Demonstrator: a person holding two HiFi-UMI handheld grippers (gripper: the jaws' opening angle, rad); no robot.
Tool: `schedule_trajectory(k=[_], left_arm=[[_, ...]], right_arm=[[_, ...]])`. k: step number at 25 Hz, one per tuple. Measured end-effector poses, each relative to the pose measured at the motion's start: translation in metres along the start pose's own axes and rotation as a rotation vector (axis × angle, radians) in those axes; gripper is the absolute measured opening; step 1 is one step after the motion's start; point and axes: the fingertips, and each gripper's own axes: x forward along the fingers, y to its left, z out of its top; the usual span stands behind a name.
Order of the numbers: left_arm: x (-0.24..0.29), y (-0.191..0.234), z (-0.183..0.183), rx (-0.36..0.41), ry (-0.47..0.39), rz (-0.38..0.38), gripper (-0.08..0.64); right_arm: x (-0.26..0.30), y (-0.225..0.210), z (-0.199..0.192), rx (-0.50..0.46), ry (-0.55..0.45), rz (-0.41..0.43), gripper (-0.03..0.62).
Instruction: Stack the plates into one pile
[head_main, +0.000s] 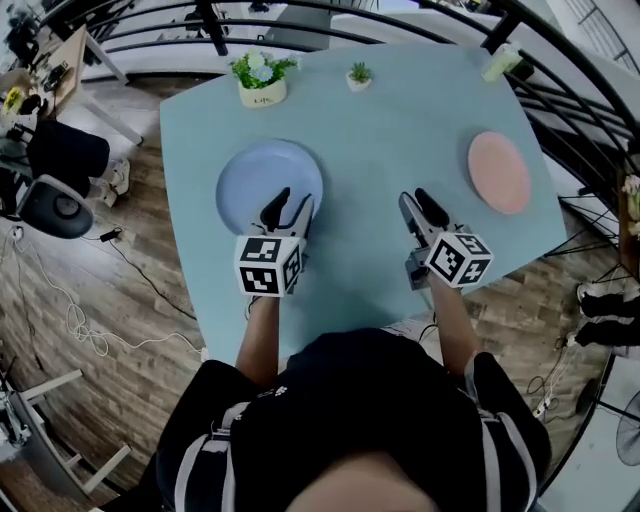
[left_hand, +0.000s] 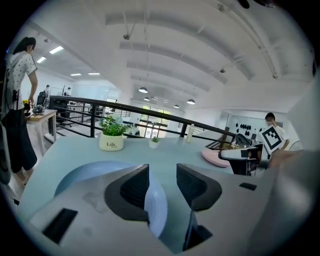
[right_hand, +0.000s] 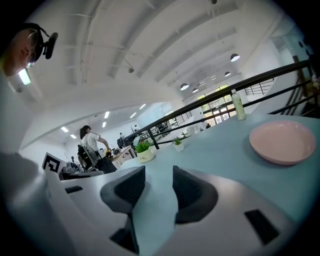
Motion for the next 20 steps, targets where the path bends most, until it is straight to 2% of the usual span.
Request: schedule_trajectory(k=[11, 20], left_arm=[[0.105, -0.138, 0.004, 0.024, 0.049, -0.069, 0.17], [0.182, -0.235, 0.001, 0.04, 0.103, -0.133, 0.17]], right_arm=[[-0.071, -0.132, 0.052, -0.025, -0.045, -0.03, 0.175], [-0.123, -0.247, 0.072, -0.013, -0.054, -0.114, 0.175]])
